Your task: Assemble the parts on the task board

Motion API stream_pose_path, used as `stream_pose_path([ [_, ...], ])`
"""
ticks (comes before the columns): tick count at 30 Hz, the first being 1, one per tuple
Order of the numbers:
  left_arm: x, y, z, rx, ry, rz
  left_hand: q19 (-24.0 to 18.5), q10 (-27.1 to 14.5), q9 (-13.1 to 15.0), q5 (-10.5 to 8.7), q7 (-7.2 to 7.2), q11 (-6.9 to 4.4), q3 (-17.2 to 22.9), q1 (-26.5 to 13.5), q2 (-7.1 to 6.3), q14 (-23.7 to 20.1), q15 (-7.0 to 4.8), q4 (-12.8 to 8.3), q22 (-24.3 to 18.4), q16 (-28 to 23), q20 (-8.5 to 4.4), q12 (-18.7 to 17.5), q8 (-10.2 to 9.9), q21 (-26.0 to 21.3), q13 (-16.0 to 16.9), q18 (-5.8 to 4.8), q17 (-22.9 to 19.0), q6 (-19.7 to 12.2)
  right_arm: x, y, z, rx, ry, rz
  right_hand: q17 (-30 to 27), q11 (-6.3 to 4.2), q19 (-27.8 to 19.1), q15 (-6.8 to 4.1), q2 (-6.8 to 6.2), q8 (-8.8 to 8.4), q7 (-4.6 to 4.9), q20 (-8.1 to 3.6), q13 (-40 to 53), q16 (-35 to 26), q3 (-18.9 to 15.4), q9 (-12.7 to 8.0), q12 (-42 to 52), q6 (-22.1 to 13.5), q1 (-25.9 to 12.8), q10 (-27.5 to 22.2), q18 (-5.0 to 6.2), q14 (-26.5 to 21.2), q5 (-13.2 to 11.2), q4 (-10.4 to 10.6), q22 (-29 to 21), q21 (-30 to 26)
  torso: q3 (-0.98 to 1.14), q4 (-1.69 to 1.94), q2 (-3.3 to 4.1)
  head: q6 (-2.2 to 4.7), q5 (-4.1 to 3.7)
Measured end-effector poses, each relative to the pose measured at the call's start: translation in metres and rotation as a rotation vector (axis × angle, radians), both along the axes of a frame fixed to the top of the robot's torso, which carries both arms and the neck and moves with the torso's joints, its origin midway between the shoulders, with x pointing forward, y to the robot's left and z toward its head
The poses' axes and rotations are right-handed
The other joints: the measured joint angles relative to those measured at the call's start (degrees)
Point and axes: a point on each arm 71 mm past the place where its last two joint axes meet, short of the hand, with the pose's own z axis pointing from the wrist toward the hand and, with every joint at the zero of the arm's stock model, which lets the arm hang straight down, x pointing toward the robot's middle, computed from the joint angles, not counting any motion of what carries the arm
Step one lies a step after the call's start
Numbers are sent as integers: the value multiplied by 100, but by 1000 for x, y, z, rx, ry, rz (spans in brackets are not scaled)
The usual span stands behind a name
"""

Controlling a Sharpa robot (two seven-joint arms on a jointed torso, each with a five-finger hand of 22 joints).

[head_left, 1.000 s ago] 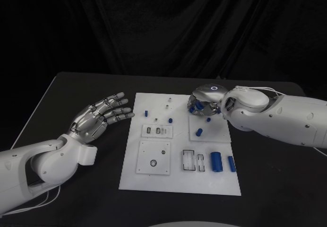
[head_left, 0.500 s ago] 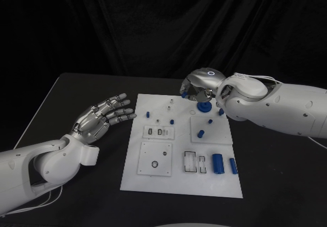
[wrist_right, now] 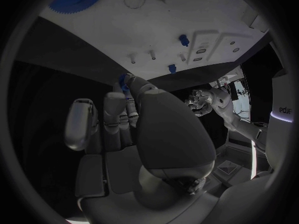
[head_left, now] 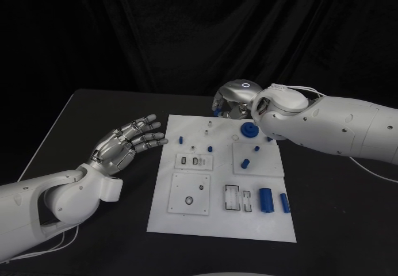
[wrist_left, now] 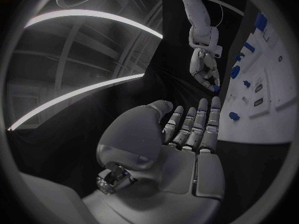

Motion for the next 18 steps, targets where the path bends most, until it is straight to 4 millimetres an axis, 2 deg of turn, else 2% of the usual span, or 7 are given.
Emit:
stream_pose_path([
  [1, 0, -1, 0, -1, 0, -1, 0, 0, 0, 0, 0, 0, 0, 0, 0, 0, 0, 0, 0, 0, 0, 0, 0, 0, 0, 0, 0, 0, 0, 1, -1, -2, 5, 1, 0, 12, 0, 0, 5, -21, 4, 0, -1, 0, 10, 88, 0, -13, -5, -12, 0, 0, 0, -10, 0, 0, 1, 2, 0, 1, -7],
  [6, 1, -3, 0, -4, 1, -6, 0, 0, 0, 0, 0, 0, 0, 0, 0, 0, 0, 0, 0, 0, 0, 22, 0, 0, -1, 0, 0, 0, 2, 5, -9, -10, 33, 4, -16, 32, 0, 0, 5, -47, 5, 0, -1, -1, 10, 198, -23, -56, -6, -32, 0, 0, -21, -11, -17, 0, 4, 7, 1, 5, -40],
  [15, 1, -3, 0, -8, 2, -8, 0, 0, 0, 0, 0, 0, 16, 0, 0, -20, 21, 16, 0, 0, 0, 22, 0, 0, -1, 0, 0, 0, 3, 8, -16, -15, 64, 4, -21, 52, 0, 0, 4, -82, 42, 0, -2, -4, 10, 202, -50, -101, -6, -52, 1, 0, -21, -11, -22, 0, 4, -13, -3, -9, -15],
  [18, 1, -3, 0, -9, 2, -8, -13, 0, 0, 0, 13, 0, 31, 0, 0, -20, 20, 1, 0, 21, -12, 22, 0, 0, -1, 0, 0, 13, 3, 8, -18, -17, 71, 3, -30, 52, 0, 0, 4, -83, 22, 0, -8, -4, 26, 202, -51, -121, -6, -53, 0, 0, -21, -26, -22, 0, 8, -18, -3, -19, -9],
])
